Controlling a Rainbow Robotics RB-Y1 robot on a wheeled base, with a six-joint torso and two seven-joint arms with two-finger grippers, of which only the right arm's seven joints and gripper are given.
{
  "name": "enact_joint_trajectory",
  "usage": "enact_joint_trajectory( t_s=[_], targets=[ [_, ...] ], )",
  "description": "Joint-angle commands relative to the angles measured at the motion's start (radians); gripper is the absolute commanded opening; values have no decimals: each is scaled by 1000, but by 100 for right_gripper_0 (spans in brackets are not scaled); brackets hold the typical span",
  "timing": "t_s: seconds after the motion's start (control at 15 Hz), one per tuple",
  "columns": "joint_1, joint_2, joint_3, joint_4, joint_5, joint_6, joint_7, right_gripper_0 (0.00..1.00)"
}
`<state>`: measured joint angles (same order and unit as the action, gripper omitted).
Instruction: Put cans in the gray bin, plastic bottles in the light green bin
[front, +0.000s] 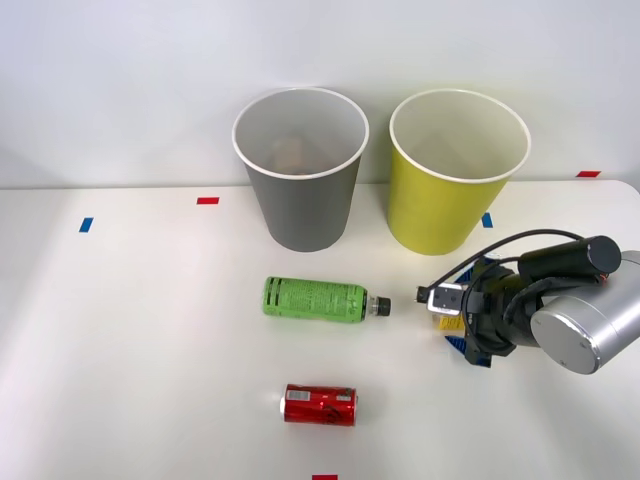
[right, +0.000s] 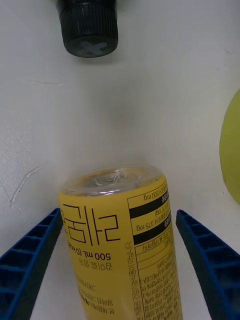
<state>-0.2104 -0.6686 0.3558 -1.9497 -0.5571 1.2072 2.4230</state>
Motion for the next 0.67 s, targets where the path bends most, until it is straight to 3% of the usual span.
enact_joint_trajectory(
  t_s=[0.07, 0.4, 0.67],
  targets=[
    [0, 1, 0, 0, 2, -1, 4, 0],
    [6, 41, -8, 0, 31, -6, -7, 0],
    [60, 44, -81, -2, -153, -132, -18, 0]
  ],
)
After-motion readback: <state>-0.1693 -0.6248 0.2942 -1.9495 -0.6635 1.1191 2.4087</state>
